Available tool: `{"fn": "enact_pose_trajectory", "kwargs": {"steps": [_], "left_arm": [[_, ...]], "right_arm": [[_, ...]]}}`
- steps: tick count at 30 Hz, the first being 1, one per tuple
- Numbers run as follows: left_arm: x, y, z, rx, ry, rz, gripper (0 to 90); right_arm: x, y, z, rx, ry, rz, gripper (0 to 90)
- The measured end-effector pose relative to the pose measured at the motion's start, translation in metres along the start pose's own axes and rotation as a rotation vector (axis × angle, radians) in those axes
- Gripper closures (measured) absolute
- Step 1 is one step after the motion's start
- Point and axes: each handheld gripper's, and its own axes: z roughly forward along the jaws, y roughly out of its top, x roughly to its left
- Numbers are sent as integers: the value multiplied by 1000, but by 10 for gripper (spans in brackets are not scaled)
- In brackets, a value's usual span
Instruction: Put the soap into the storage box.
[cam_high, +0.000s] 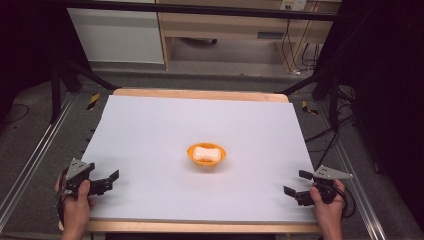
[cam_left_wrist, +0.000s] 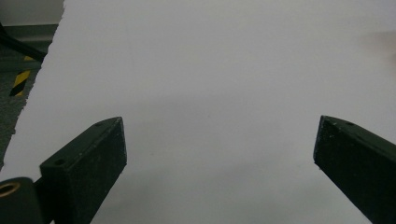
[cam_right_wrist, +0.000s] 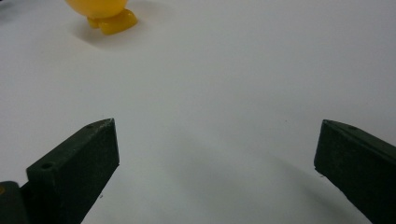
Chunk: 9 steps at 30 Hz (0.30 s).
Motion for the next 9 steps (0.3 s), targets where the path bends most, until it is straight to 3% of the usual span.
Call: {"fn": "enact_pose_trajectory", "kwargs": {"steps": [9], "left_arm": [[0, 0, 0, -1, 1, 1, 22]], "right_arm": [[1, 1, 2, 24, -12, -20, 9]]}}
